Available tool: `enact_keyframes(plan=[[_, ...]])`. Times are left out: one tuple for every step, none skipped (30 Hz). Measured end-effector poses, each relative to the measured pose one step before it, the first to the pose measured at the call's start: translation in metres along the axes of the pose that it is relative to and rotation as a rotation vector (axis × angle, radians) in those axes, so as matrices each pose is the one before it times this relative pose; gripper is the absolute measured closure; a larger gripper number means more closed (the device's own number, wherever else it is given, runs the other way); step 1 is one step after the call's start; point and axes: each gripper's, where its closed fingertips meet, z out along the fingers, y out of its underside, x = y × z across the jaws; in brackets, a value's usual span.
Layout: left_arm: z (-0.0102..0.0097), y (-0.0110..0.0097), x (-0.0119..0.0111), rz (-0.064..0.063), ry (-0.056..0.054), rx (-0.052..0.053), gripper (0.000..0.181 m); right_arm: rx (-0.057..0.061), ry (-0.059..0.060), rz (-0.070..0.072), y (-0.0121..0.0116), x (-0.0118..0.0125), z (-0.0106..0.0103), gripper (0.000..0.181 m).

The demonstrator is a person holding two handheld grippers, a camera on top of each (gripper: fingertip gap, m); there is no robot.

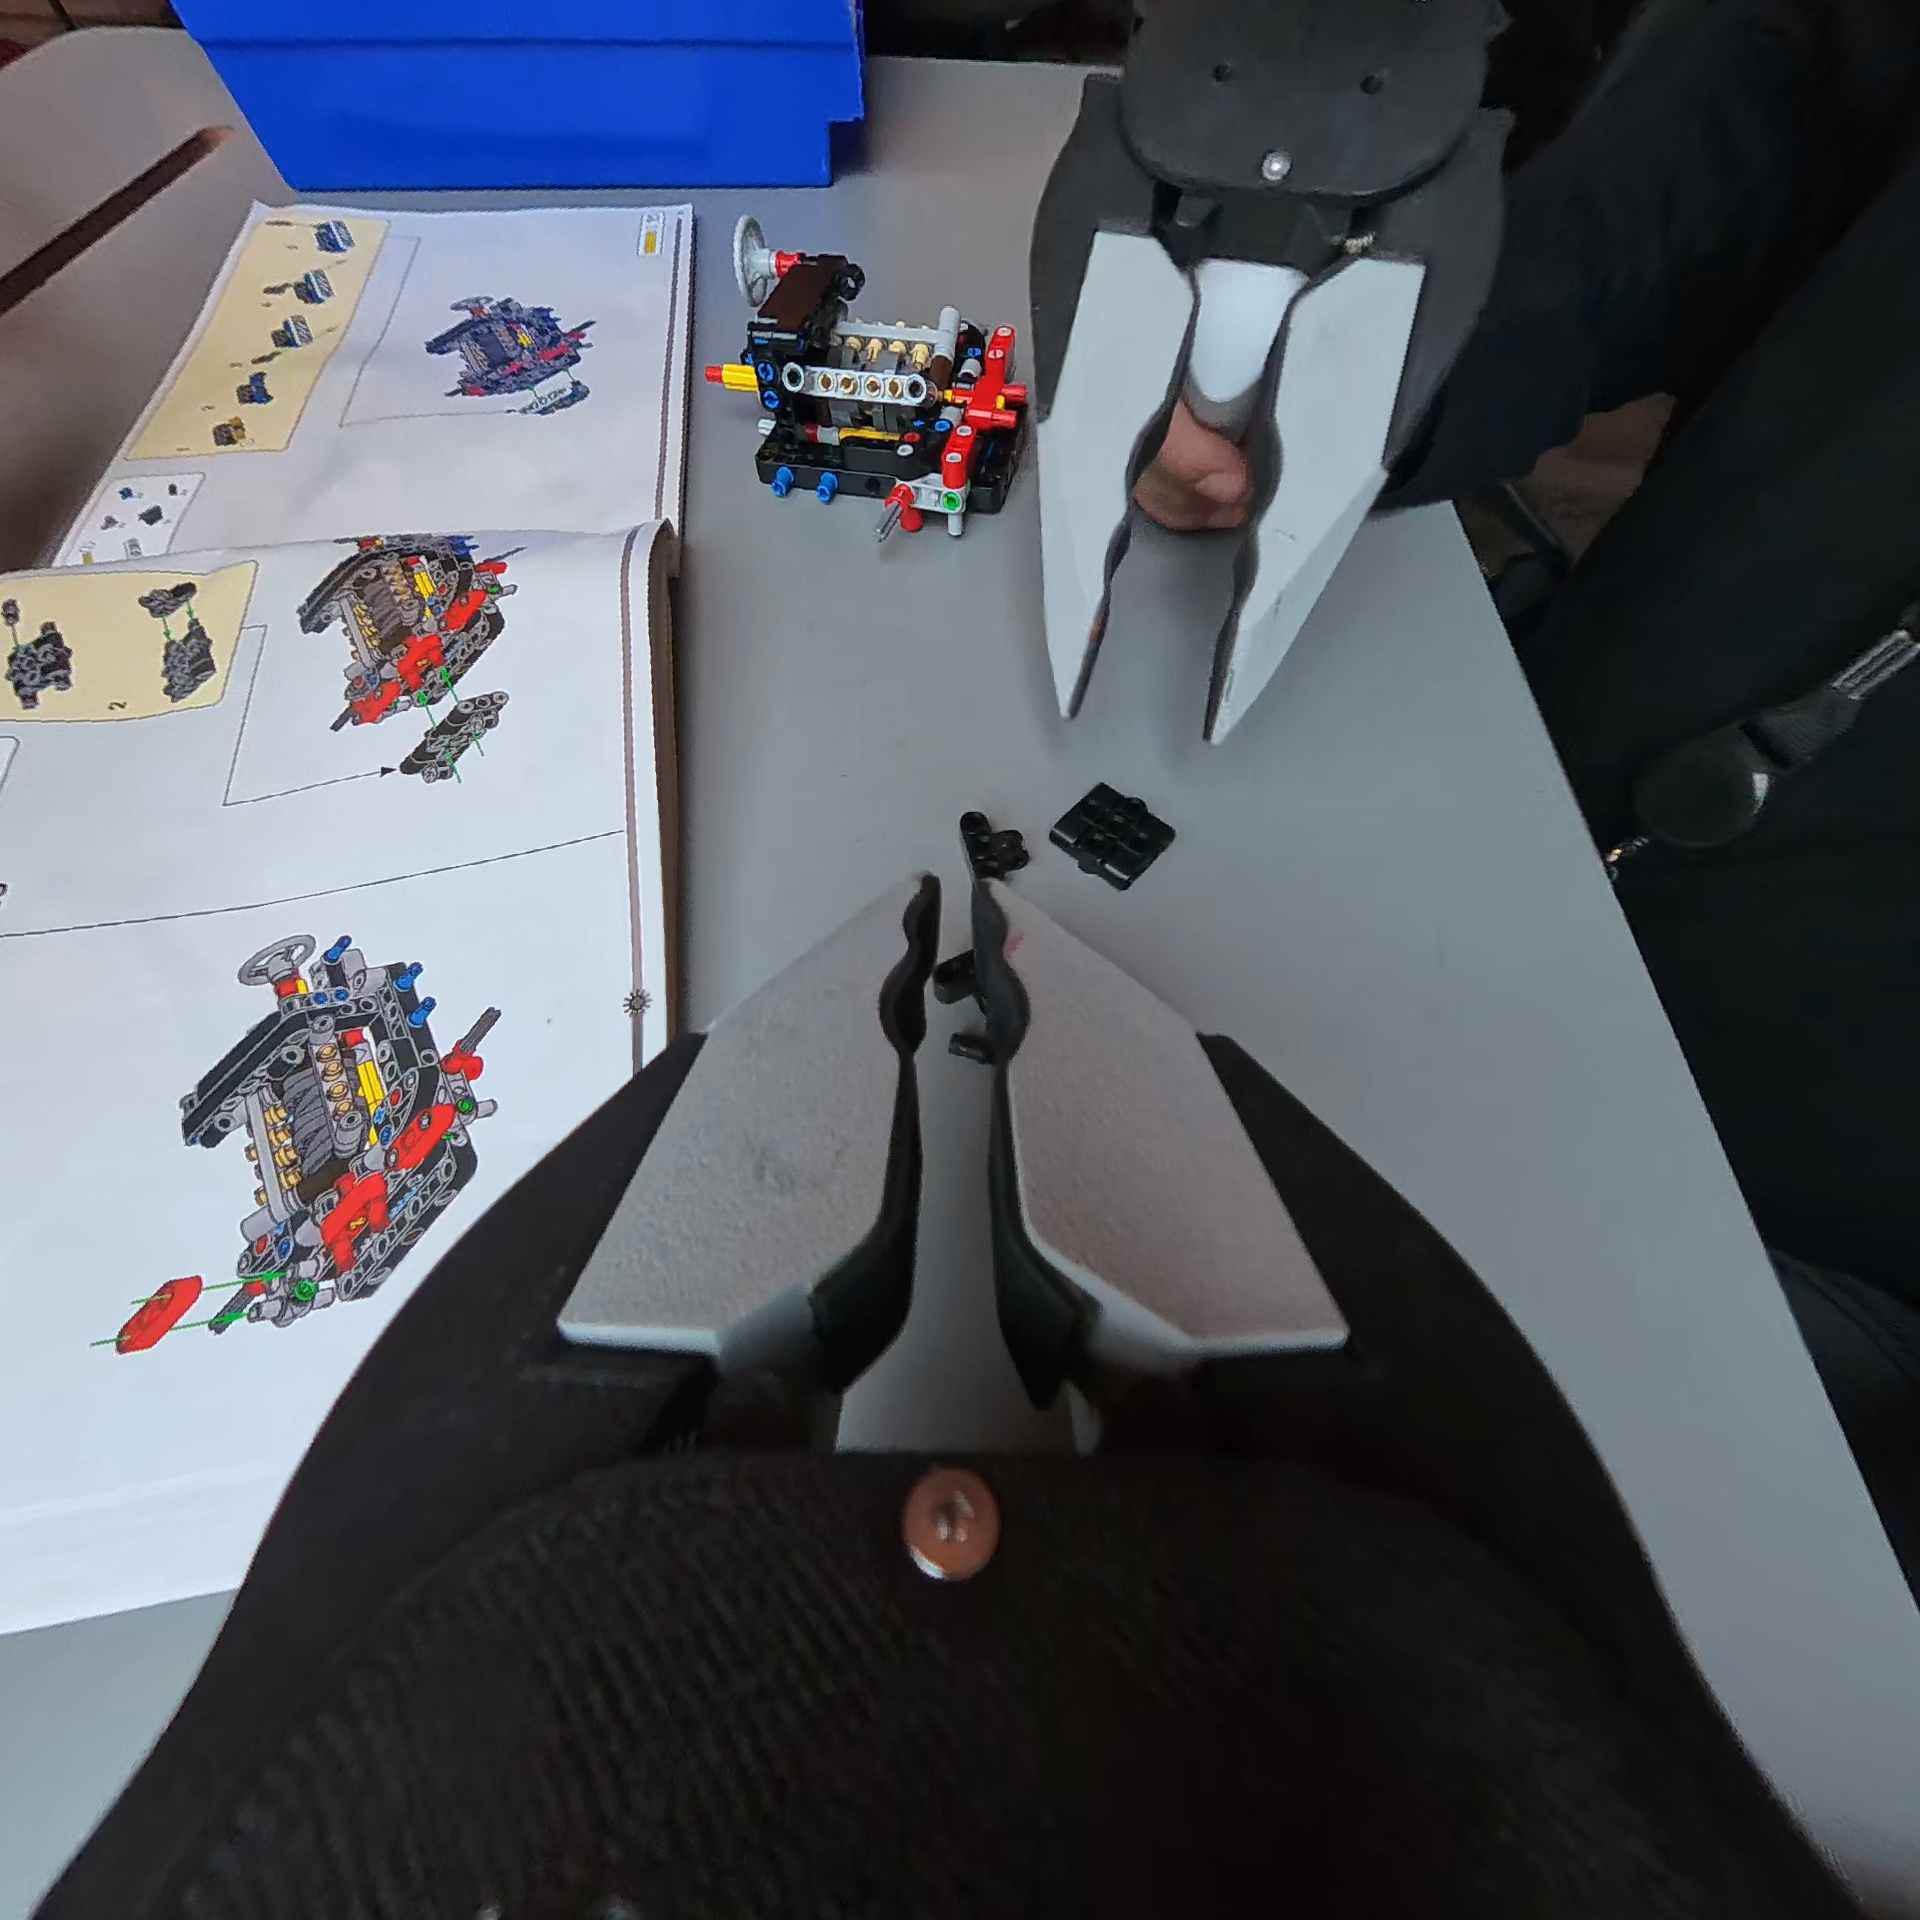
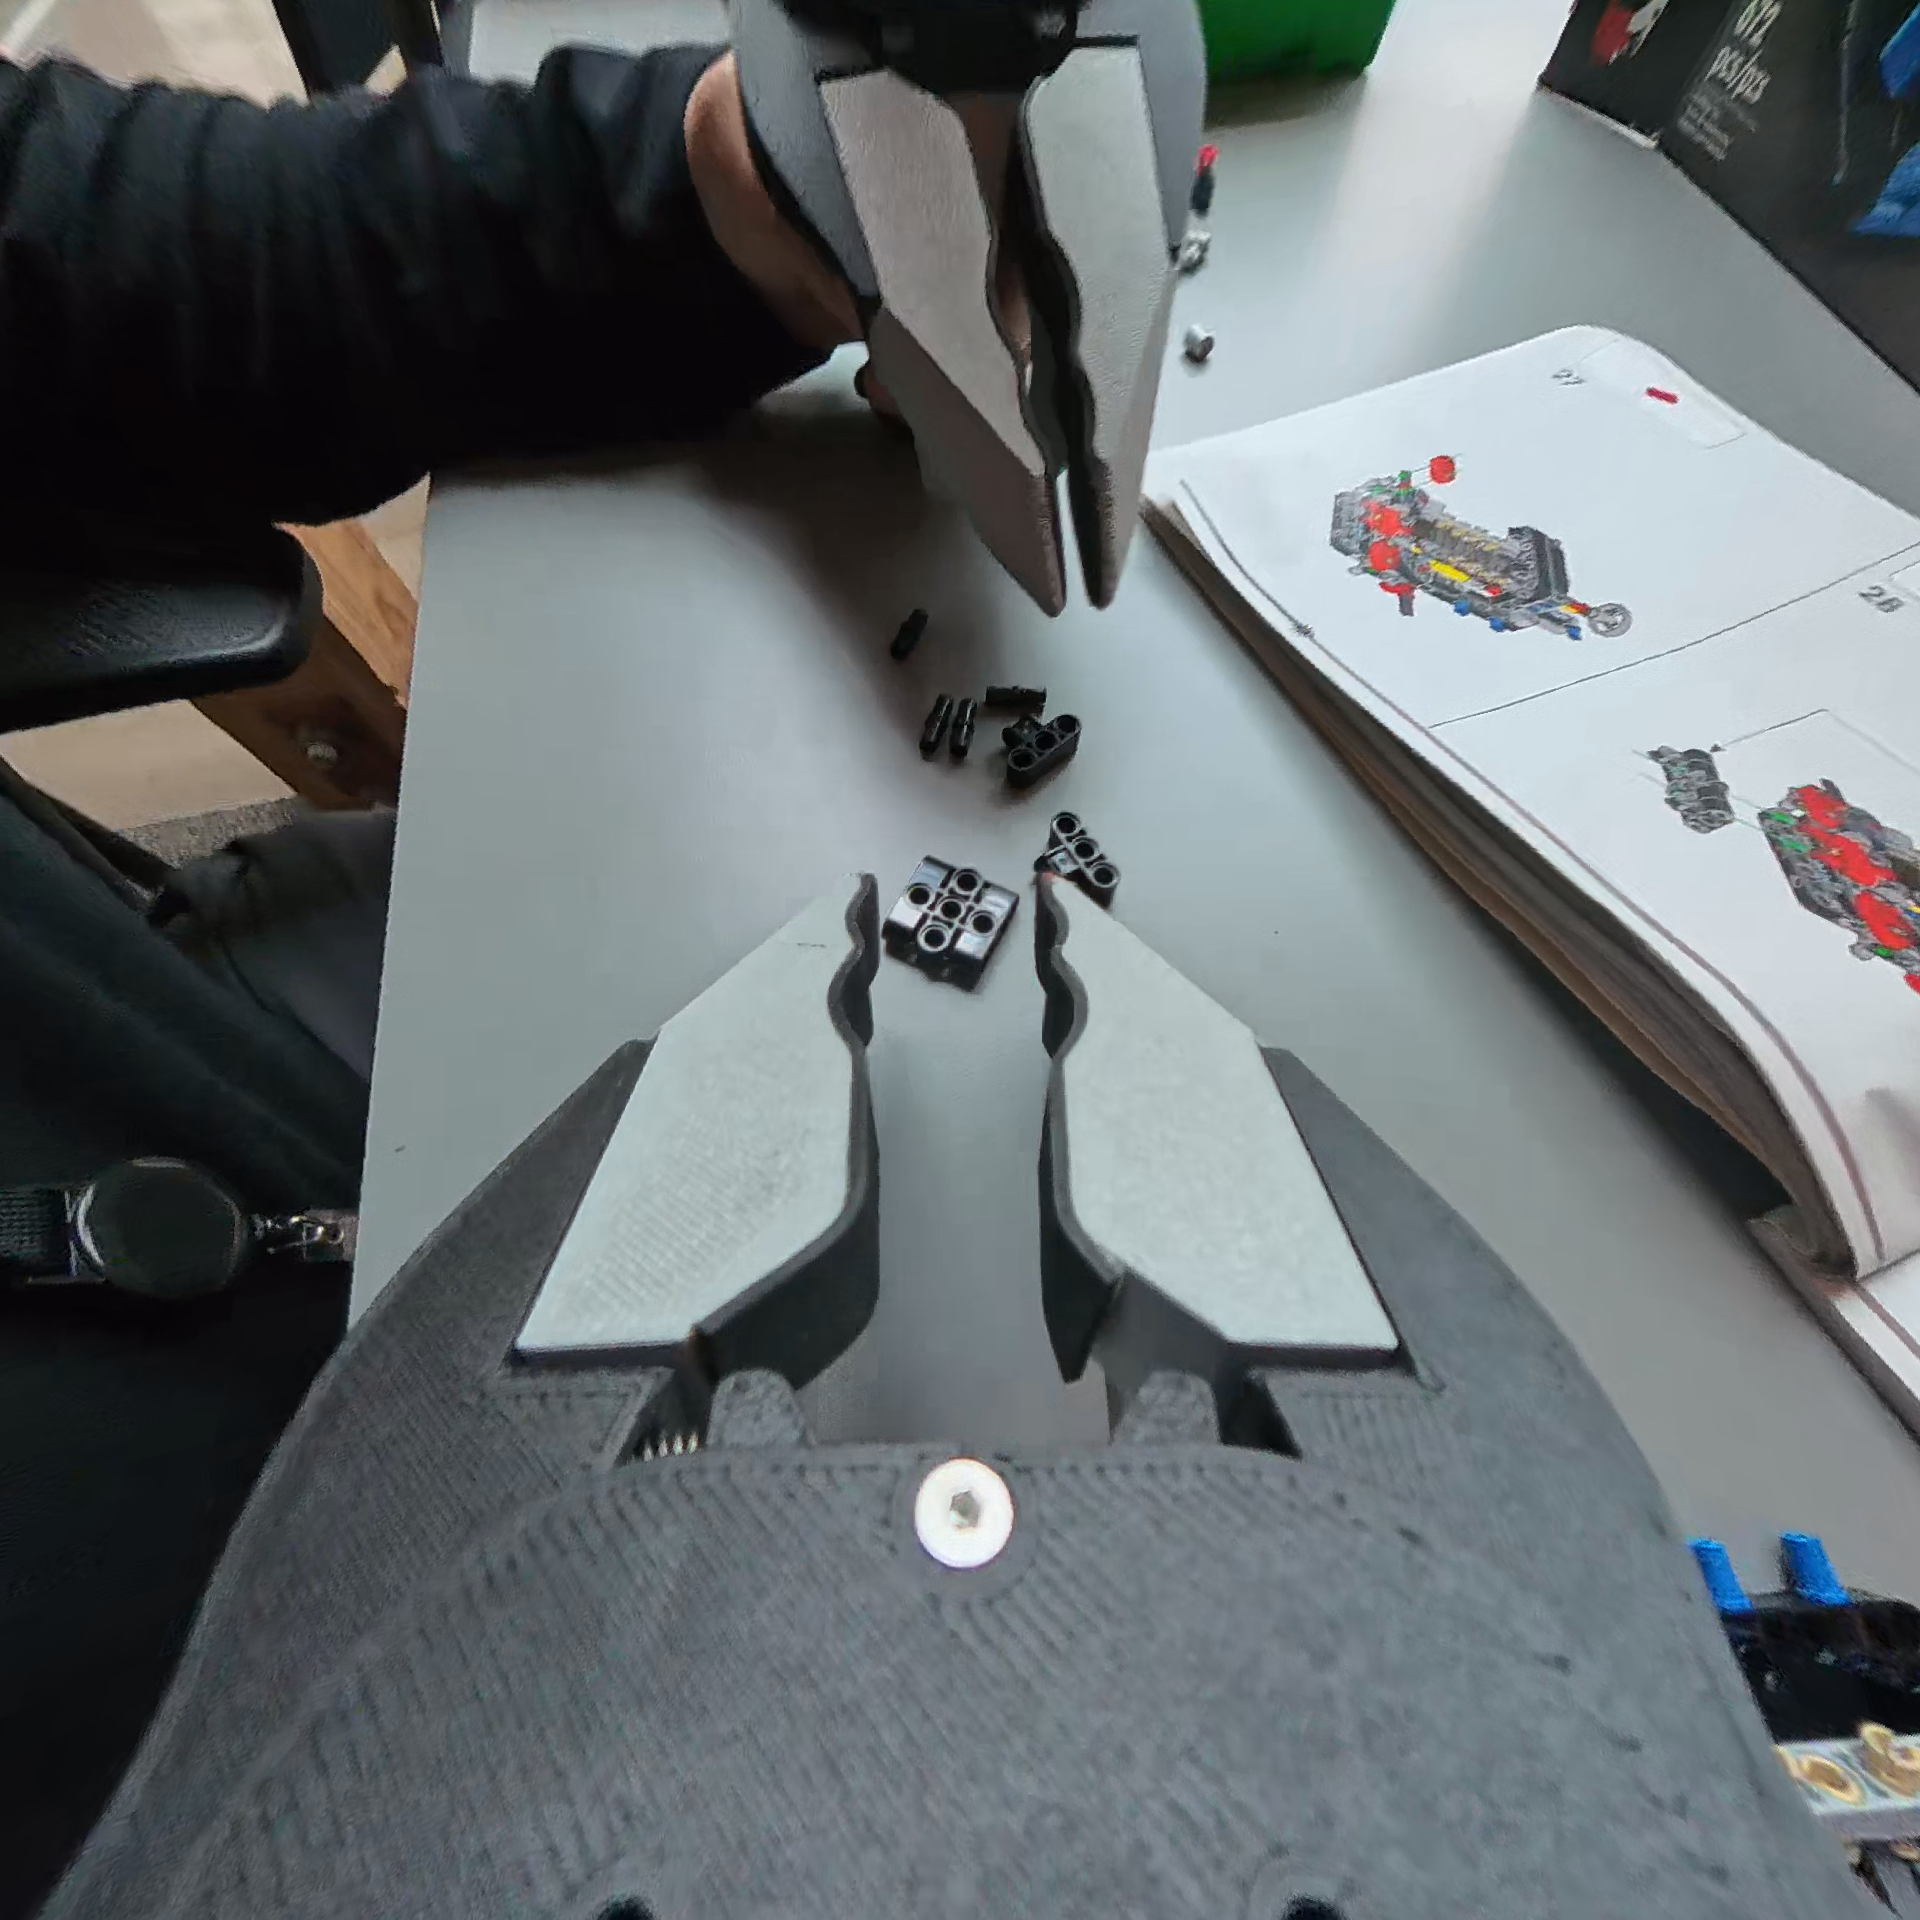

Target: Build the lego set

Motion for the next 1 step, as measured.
enact_keyframes(plan=[[-0.00006,-0.00124,0.00012,0.0122,-0.0107,0.0082,0.179,0.0183,0.0012,0.0159,-0.00219,0.00212,-0.00188,0.152]])
